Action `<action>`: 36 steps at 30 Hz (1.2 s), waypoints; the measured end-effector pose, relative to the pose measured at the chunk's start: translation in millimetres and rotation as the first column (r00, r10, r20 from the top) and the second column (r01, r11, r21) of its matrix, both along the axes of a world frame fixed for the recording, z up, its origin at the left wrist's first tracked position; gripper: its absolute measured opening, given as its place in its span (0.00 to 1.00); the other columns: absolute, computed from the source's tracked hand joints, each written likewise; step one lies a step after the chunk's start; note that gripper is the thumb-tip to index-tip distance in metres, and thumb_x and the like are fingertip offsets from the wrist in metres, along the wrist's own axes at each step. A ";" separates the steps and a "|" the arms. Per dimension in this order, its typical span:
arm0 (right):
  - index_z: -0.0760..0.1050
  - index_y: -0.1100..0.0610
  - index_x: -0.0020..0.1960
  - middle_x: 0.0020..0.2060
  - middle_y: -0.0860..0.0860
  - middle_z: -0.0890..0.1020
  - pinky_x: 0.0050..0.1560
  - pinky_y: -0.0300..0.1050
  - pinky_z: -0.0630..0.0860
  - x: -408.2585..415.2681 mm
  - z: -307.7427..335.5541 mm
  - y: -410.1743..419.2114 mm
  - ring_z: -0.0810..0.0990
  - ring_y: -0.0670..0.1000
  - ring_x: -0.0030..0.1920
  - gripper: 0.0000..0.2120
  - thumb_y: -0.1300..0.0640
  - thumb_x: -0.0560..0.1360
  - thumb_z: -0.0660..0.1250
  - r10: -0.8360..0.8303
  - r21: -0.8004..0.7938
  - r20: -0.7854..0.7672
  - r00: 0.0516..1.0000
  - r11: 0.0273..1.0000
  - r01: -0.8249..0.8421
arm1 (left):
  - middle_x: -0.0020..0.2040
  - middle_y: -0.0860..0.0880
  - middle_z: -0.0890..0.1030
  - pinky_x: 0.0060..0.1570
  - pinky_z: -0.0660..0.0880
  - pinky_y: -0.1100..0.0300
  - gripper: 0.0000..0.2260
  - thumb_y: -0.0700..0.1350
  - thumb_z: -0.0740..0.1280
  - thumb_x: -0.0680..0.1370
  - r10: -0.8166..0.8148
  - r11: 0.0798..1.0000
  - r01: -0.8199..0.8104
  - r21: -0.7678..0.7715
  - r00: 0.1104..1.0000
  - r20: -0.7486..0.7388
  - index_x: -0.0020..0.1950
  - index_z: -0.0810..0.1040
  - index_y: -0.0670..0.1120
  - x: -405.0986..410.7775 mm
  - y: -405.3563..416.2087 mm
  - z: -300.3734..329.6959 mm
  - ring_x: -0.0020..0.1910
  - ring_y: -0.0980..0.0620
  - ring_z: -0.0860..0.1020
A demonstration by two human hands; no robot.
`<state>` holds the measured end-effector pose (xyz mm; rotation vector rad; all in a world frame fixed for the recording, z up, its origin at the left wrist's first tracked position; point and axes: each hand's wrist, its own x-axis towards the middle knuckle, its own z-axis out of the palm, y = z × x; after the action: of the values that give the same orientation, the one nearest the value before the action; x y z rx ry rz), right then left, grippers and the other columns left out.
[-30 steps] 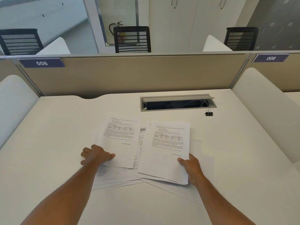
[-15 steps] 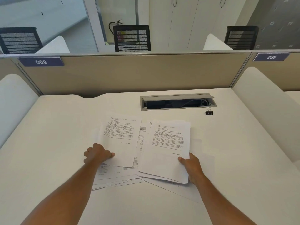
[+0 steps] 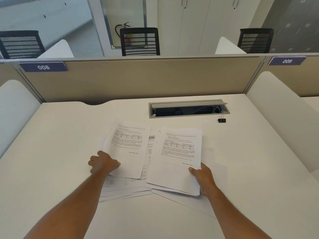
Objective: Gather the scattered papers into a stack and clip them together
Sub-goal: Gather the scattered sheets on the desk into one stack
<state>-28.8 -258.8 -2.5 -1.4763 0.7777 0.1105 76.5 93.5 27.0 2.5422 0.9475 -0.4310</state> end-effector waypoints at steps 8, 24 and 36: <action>0.79 0.55 0.61 0.50 0.50 0.85 0.46 0.48 0.81 1.9 4.7 -2.5 0.83 0.55 0.50 0.15 0.66 0.76 0.69 -0.020 0.061 -0.026 0.999 0.998 0.021 | 0.60 0.37 0.79 0.55 0.77 0.49 0.26 0.40 0.73 0.71 0.109 0.977 -0.068 -0.204 0.974 0.198 0.65 0.65 0.39 -0.1 13.7 -1.2 0.57 0.35 0.79; 0.79 0.55 0.62 0.53 0.52 0.85 0.49 0.52 0.81 9.9 7.8 -4.8 0.83 0.58 0.53 0.15 0.65 0.77 0.70 -0.092 0.236 0.001 0.996 0.968 0.089 | 0.47 0.39 0.83 0.47 0.81 0.45 0.18 0.31 0.74 0.72 0.270 0.668 0.082 -0.740 0.900 0.342 0.59 0.76 0.39 22.4 40.9 45.4 0.43 0.40 0.83; 0.80 0.55 0.62 0.55 0.55 0.86 0.55 0.59 0.81 33.2 20.2 27.9 0.83 0.60 0.55 0.16 0.65 0.76 0.70 0.034 0.303 0.050 0.998 0.952 -0.048 | 0.56 0.40 0.84 0.51 0.81 0.45 0.14 0.30 0.68 0.77 0.159 0.457 0.015 -0.889 0.982 0.099 0.61 0.79 0.41 -19.8 -10.5 8.6 0.50 0.39 0.83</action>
<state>4.3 -230.9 17.7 -1.1979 0.6615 0.2191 56.7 83.0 35.7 1.5034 0.5163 -0.4992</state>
